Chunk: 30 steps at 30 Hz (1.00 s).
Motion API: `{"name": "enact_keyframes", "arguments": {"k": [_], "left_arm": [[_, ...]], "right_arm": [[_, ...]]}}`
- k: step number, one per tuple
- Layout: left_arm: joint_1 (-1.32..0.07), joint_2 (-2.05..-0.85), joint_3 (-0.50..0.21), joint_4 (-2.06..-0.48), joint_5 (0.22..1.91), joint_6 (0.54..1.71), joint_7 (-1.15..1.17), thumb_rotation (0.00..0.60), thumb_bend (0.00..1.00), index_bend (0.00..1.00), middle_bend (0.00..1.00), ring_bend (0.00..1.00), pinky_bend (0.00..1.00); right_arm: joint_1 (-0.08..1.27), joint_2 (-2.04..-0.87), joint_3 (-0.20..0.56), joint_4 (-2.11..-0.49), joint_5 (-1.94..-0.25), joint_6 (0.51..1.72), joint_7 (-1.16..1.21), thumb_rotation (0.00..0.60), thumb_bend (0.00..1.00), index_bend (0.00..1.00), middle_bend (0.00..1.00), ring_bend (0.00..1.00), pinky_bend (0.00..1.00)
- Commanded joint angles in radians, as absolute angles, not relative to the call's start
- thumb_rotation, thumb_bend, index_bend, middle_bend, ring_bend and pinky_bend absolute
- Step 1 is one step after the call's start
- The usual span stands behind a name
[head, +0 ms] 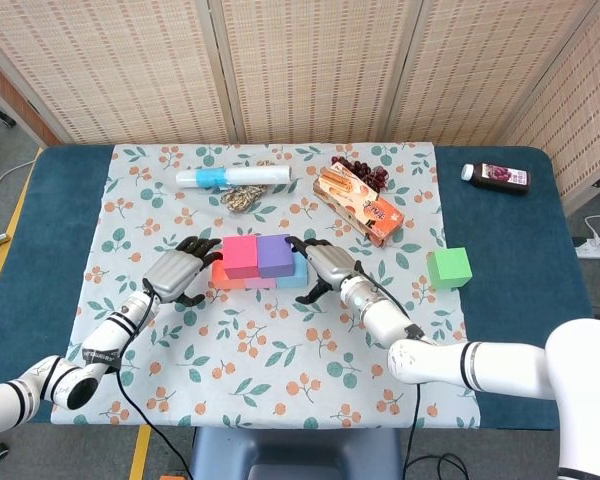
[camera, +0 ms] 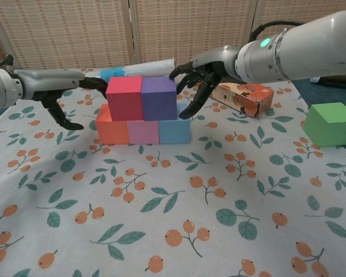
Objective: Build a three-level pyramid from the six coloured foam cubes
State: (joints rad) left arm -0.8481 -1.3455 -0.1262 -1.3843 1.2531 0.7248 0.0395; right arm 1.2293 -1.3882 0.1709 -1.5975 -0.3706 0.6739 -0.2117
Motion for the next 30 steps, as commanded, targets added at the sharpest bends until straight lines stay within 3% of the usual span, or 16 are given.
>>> {"name": "enact_keyframes", "arguments": {"k": [1,22,30], "left_arm": [[-0.849,-1.346,-0.125,-1.384,1.251,0.725,0.042,0.600,0.29,0.18,0.00,0.00,0.00],[-0.828,-1.328,-0.115,-1.394,1.253,0.750,0.020,0.600,0.29,0.18,0.00,0.00,0.00],[-0.754,-1.273,-0.107,-1.445,1.284,0.858,-0.031,0.600,0.29,0.18,0.00,0.00,0.00]], "right_arm": [[1.230,-1.387,0.171,-1.598,-0.371,0.673,-0.210,0.600,0.11,0.00,0.13,0.00,0.00],[1.218,-1.367,0.166,-1.624,-0.390,0.702,-0.206,0.600,0.11,0.00,0.13,0.00,0.00],[1.137,-1.229,0.138,-1.770,-0.510,0.850,-0.243,0.600,0.11,0.00,0.13,0.00,0.00]]}}
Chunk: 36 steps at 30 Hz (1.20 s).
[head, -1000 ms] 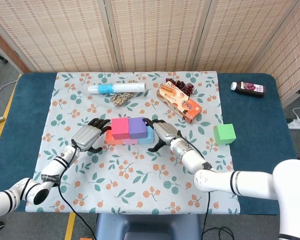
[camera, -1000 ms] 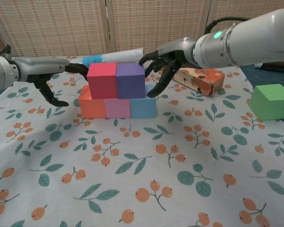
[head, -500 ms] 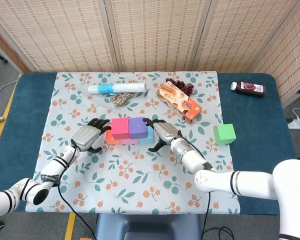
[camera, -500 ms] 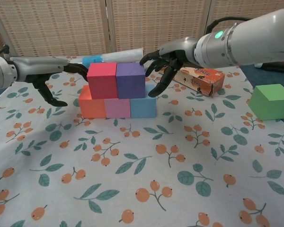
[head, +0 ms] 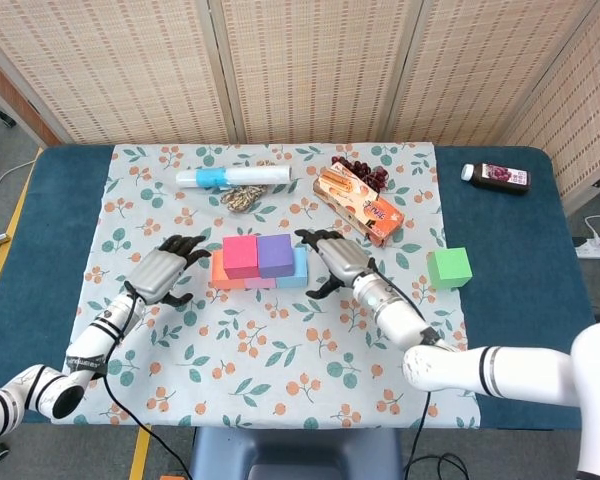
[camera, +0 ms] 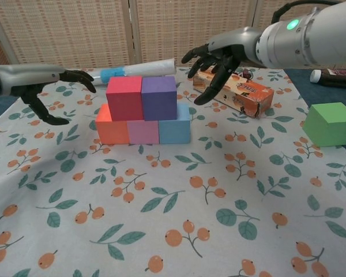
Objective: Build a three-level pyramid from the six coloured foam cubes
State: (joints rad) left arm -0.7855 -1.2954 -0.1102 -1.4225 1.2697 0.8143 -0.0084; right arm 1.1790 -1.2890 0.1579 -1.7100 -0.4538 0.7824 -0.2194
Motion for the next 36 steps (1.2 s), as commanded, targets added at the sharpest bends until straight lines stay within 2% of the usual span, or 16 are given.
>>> {"name": "enact_keyframes", "arguments": {"k": [1,4,7,10,16,36], "left_arm": [[-0.744,-1.266,-0.106,-1.452,1.290,0.874,-0.038,0.600,0.29,0.18,0.00,0.00,0.00],[-0.709,-1.241,-0.102,-1.478,1.309,0.928,-0.057,0.600,0.29,0.19,0.00,0.00,0.00],[-0.673,-1.215,-0.098,-1.510,1.329,0.983,-0.075,0.600,0.29,0.19,0.00,0.00,0.00],[-0.648,-1.201,-0.096,-1.536,1.346,1.022,-0.087,0.600,0.29,0.20,0.00,0.00,0.00],[-0.612,-1.182,-0.083,-1.586,1.370,1.066,-0.076,0.600,0.29,0.20,0.00,0.00,0.00],[-0.562,-1.146,-0.078,-1.632,1.394,1.076,-0.176,0.600,0.29,0.20,0.00,0.00,0.00]], "right_arm": [[1.124,-1.209,0.127,-1.787,-0.531,0.874,-0.256,0.600,0.11,0.00,0.13,0.00,0.00],[1.075,-1.147,0.082,-1.832,-0.593,0.949,-0.304,0.600,0.10,0.00,0.13,0.00,0.00],[1.018,-1.101,0.037,-1.847,-0.645,1.011,-0.342,0.600,0.02,0.00,0.13,0.00,0.00],[0.973,-1.086,0.010,-1.822,-0.681,1.024,-0.341,0.600,0.00,0.00,0.13,0.00,0.00],[0.900,-1.112,-0.029,-1.684,-0.738,0.981,-0.320,0.600,0.00,0.00,0.13,0.00,0.00],[0.801,-1.279,-0.039,-1.274,-0.831,0.788,-0.293,0.600,0.00,0.01,0.13,0.00,0.00]]}}
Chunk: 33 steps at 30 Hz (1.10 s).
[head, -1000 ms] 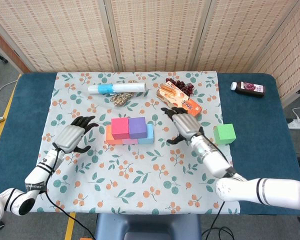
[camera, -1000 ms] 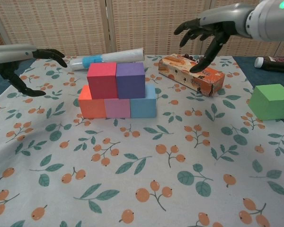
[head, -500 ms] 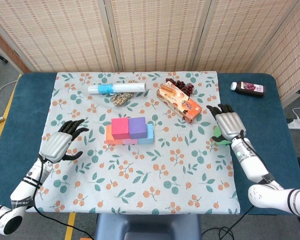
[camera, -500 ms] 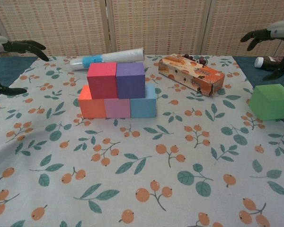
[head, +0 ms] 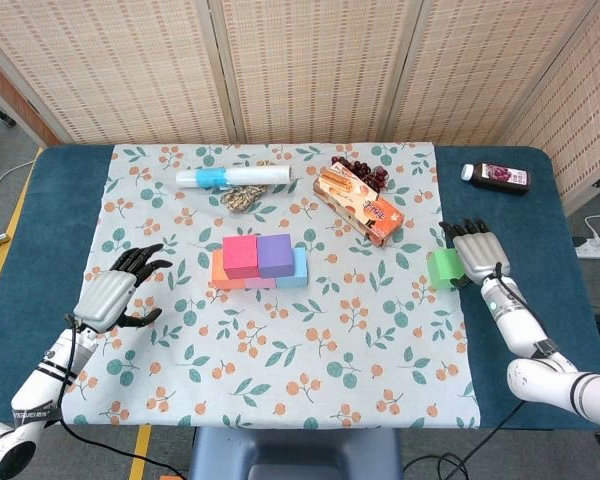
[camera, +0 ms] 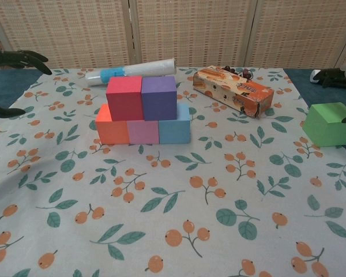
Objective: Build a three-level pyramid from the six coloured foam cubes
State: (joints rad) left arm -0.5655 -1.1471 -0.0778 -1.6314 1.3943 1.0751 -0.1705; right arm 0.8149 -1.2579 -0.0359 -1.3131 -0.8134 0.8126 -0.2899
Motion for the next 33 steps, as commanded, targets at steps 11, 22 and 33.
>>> {"name": "enact_keyframes", "arguments": {"k": [11,22,33], "left_arm": [[-0.549,-1.150,-0.086,-1.630,1.392,1.077,-0.200,0.600,0.29,0.20,0.00,0.00,0.00],[-0.529,-1.163,-0.086,-1.621,1.398,1.100,-0.206,0.600,0.29,0.21,0.00,0.00,0.00],[-0.494,-1.225,-0.069,-1.617,1.438,1.178,-0.059,0.600,0.29,0.24,0.00,0.00,0.00]], "right_arm": [[0.767,-1.361,-0.005,-1.126,-0.967,0.734,-0.190,0.600,0.00,0.16,0.19,0.00,0.00],[0.743,-1.306,0.041,-1.196,-1.110,0.795,-0.071,0.600,0.06,0.44,0.36,0.04,0.00],[0.864,-1.031,0.222,-1.770,-1.083,0.757,-0.041,0.600,0.06,0.43,0.37,0.04,0.00]]}}
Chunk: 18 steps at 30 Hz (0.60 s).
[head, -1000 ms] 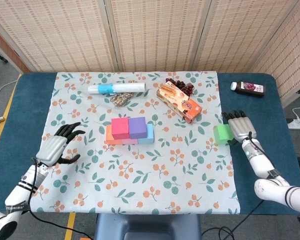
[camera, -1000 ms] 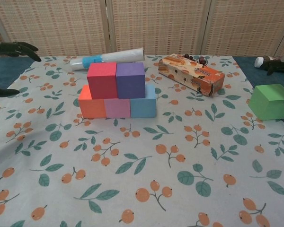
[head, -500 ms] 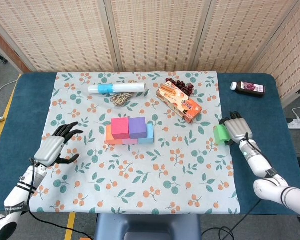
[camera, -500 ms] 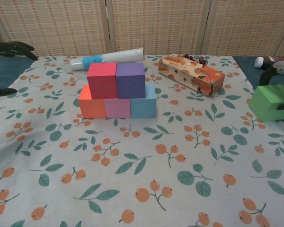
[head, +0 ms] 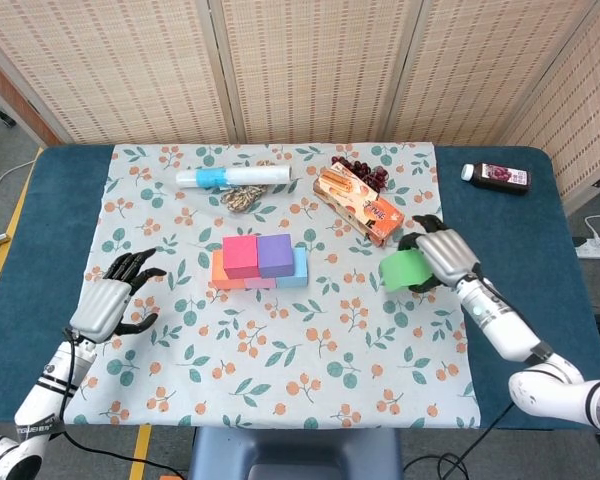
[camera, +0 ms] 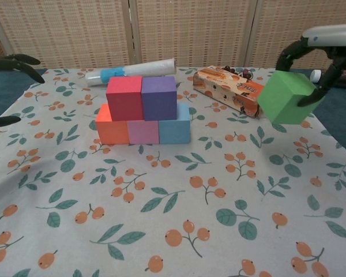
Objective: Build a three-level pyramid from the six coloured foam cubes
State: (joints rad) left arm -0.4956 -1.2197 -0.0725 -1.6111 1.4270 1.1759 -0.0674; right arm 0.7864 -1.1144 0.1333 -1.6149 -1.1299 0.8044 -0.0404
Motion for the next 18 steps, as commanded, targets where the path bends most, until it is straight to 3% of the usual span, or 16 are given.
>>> {"name": "enact_keyframes", "arguments": {"k": [1,9,18], "left_arm": [[-0.495,-1.226,-0.068,-1.620,1.445,1.179,-0.054,0.600,0.29,0.24,0.00,0.00,0.00],[-0.504,-1.227,-0.072,-1.627,1.458,1.167,-0.046,0.600,0.29,0.24,0.00,0.00,0.00],[-0.506,-1.232,-0.072,-1.609,1.452,1.150,-0.068,0.600,0.29,0.24,0.00,0.00,0.00]], "right_arm": [[0.888,-1.037,0.236,-1.784,-1.057,0.740,-0.051,0.600,0.06,0.43,0.37,0.04,0.00],[1.068,-1.117,0.293,-1.771,-0.819,0.676,-0.155,0.600,0.06,0.43,0.37,0.05,0.00],[1.283,-1.212,0.254,-1.708,-0.511,0.737,-0.371,0.600,0.06,0.41,0.37,0.05,0.00]]}}
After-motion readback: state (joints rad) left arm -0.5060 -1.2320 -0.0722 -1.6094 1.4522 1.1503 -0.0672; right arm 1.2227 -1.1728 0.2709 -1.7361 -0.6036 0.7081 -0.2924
